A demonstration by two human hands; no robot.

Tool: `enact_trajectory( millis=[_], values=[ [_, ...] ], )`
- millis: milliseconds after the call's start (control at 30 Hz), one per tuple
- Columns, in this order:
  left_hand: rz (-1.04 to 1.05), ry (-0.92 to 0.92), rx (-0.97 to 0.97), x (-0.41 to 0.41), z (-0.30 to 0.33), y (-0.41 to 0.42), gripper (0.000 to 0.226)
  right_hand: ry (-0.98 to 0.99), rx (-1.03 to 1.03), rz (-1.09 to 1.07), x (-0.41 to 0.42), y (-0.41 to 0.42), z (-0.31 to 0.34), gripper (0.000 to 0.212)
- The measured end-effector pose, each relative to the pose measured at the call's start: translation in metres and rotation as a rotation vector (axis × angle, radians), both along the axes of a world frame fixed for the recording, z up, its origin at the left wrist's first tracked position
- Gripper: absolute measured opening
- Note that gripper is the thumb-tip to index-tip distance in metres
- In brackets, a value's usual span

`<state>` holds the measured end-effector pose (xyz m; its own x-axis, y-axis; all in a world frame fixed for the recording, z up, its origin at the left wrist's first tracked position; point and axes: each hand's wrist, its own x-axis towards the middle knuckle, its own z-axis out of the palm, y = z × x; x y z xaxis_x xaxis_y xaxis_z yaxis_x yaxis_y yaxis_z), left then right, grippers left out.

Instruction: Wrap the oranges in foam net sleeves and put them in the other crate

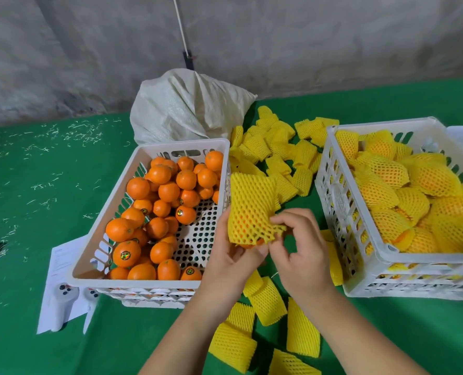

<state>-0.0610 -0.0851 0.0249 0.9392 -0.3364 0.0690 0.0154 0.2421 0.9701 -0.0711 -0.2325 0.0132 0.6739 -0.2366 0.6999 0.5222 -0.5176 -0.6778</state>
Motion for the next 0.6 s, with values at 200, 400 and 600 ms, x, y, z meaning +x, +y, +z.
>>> enact_trajectory(
  millis=[200, 400, 600],
  values=[
    [0.346, -0.042, 0.180, 0.015, -0.002, 0.001, 0.045, 0.022, 0.004, 0.132, -0.005, 0.006, 0.002, 0.014],
    [0.044, 0.131, -0.049, 0.009, -0.014, -0.001, 0.056, 0.169, 0.065, 0.039, -0.003, 0.017, 0.000, 0.026],
    [0.212, 0.016, 0.000, 0.005, -0.007, 0.005, 0.047, 0.116, -0.041, 0.124, -0.002, 0.007, 0.008, 0.019]
  ],
)
